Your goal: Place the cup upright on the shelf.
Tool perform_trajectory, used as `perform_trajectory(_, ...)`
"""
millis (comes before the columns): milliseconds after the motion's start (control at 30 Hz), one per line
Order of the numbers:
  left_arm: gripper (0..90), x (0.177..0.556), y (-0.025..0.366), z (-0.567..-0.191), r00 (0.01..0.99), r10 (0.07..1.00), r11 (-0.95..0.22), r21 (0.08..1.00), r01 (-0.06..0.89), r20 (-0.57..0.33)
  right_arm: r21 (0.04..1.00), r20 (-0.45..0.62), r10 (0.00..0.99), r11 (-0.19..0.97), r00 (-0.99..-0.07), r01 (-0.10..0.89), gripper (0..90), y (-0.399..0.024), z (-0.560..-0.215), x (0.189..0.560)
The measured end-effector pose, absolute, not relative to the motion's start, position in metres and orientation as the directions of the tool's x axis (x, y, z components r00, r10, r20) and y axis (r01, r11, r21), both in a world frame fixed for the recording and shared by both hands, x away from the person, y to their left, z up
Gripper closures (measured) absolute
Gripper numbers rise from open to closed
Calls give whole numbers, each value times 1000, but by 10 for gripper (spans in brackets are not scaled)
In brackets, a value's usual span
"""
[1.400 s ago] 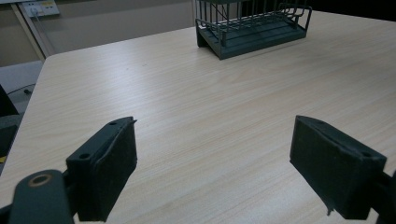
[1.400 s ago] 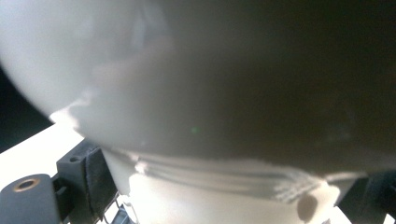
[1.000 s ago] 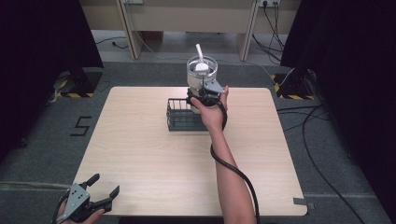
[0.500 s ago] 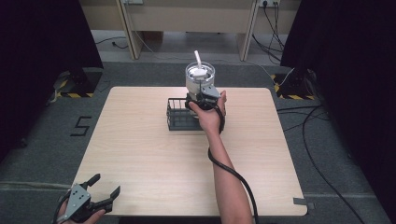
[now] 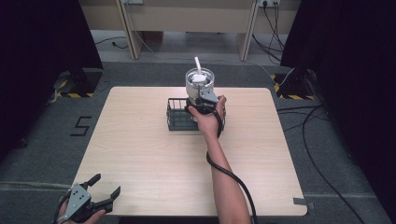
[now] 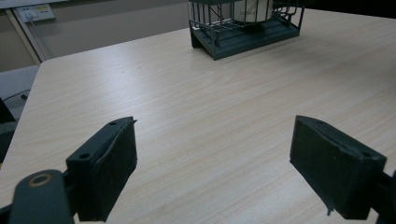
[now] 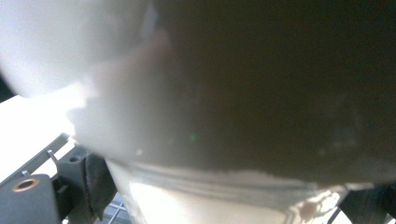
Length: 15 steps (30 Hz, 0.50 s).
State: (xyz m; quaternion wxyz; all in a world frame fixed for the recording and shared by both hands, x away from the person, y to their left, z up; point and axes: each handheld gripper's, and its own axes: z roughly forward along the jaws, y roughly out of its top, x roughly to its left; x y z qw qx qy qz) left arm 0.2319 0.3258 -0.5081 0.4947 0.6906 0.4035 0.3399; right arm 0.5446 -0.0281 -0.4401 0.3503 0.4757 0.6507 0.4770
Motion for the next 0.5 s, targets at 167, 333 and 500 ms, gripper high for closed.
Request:
perform_trajectory(167,141,232,325,-508,449,891,-187,958,219,71,959,2,952,85,-306,272,99,-29,-443,543)
perform_trajectory(333,141,232,324,-508,450,891,-185,958,220,69,956,11,953,79,-304,282,48,-29,-444,543)
perform_trajectory(500,141,232,324,-508,450,890,-188,957,221,71,955,2,947,93,-321,283,3,-29,-445,542)
